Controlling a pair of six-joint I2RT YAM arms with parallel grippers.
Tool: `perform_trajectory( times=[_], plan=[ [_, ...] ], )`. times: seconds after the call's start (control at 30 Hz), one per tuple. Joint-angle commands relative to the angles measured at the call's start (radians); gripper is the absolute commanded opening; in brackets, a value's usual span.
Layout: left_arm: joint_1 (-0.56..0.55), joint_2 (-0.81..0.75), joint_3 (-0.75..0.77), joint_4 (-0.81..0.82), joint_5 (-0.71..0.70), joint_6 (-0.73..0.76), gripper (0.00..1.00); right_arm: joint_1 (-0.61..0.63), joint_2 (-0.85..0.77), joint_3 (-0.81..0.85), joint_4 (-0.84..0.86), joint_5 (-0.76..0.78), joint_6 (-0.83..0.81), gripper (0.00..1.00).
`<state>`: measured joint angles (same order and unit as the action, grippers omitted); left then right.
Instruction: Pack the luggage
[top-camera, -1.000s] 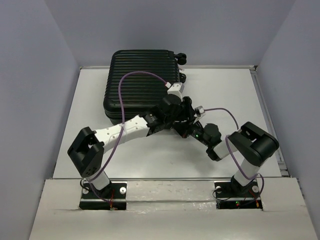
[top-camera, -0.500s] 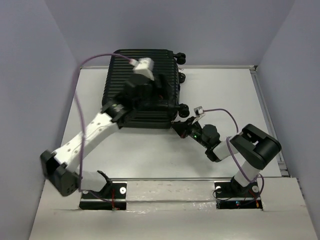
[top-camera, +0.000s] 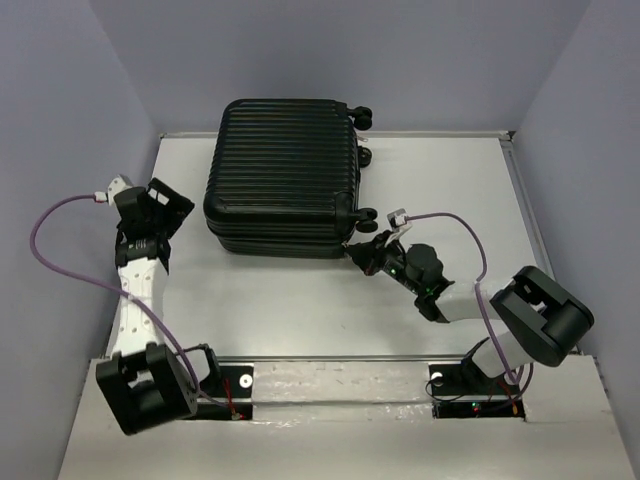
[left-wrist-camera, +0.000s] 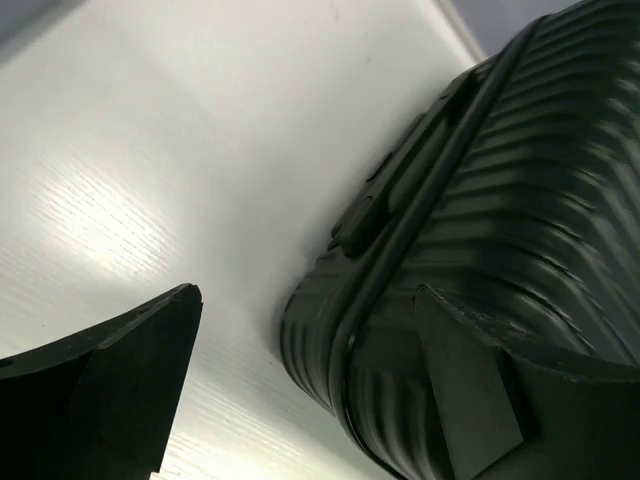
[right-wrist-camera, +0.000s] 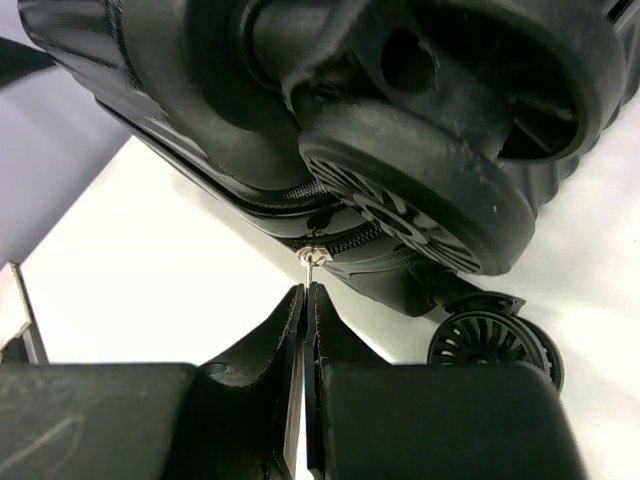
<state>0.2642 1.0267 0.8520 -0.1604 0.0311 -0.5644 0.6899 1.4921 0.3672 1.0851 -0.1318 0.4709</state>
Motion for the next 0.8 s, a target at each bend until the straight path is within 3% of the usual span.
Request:
perform_trajectory(
  times=[0.0,0.23,0.33,0.47,0.67,0.77],
  plan=[
    [0.030,0.110,0.015,0.151,0.173,-0.107,0.99,0.023,-0.072,0.056,-0.118,-0.014,-0.055,0.07],
    [0.011,0.346,0.061,0.254,0.262,-0.195,0.98,0.023,-0.070,0.105,-0.197,-0.043,-0.055,0.07],
    [-0.081,0.391,0.076,0.257,0.230,-0.190,0.99,0.063,-0.064,0.128,-0.235,-0.029,-0.069,0.07],
    [-0.207,0.359,-0.034,0.346,0.239,-0.265,0.99,0.141,-0.059,0.168,-0.280,0.032,-0.086,0.07],
    [-0.258,0.267,-0.215,0.456,0.247,-0.313,0.99,0.247,0.043,0.274,-0.300,0.024,-0.083,0.07],
    [-0.260,0.227,-0.263,0.467,0.256,-0.308,0.99,0.321,0.126,0.407,-0.346,-0.006,-0.109,0.07]
  ],
)
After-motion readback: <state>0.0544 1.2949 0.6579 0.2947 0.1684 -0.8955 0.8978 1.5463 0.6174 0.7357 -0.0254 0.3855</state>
